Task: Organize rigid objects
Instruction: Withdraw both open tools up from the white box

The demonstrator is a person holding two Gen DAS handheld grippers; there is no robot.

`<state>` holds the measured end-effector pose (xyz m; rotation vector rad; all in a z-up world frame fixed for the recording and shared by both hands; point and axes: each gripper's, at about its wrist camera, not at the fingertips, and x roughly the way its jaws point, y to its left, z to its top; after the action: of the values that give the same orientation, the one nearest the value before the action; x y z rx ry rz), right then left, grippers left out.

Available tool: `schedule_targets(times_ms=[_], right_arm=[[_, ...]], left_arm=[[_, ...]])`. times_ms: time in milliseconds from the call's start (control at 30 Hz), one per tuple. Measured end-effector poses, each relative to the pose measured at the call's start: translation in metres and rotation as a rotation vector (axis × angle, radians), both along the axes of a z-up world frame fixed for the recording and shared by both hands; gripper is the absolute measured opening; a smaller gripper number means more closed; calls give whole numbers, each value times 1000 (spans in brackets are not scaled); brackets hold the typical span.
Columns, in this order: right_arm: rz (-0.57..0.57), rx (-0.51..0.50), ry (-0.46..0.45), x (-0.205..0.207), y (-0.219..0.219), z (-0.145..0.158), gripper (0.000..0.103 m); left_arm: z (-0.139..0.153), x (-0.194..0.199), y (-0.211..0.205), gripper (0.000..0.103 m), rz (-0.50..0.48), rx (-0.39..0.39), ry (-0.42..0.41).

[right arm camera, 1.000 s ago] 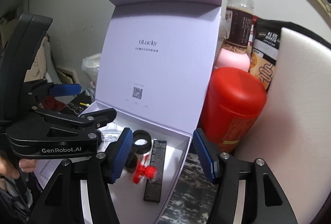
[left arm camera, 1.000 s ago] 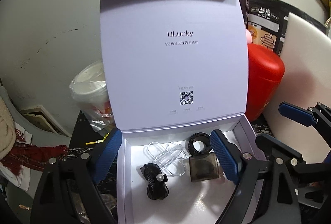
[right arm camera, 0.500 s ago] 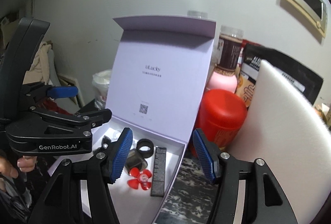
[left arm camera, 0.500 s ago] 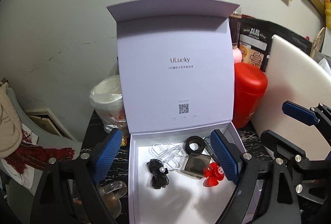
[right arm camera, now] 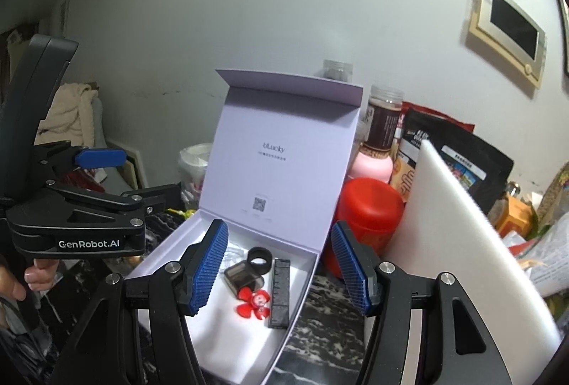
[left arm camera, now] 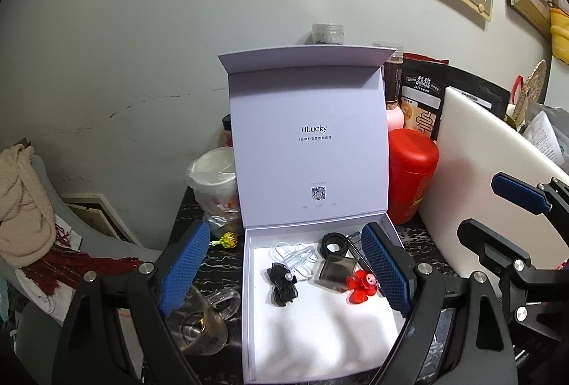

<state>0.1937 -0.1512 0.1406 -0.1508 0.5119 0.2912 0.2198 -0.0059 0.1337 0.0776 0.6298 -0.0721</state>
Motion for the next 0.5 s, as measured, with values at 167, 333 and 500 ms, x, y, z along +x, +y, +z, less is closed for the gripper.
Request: schedule_targets(times_ms=[167,333,500], right_arm=[[-1,4,-17,-20,3,8,63],[-4,7,-18,-39,4,9,63],[-4,10,-15,-61,6,5,64]], left_arm=[[6,-22,2,88,4,11,-12],[9,-46,3,88,5,7,-17],[5,-66,5,88,-1,0,-4]])
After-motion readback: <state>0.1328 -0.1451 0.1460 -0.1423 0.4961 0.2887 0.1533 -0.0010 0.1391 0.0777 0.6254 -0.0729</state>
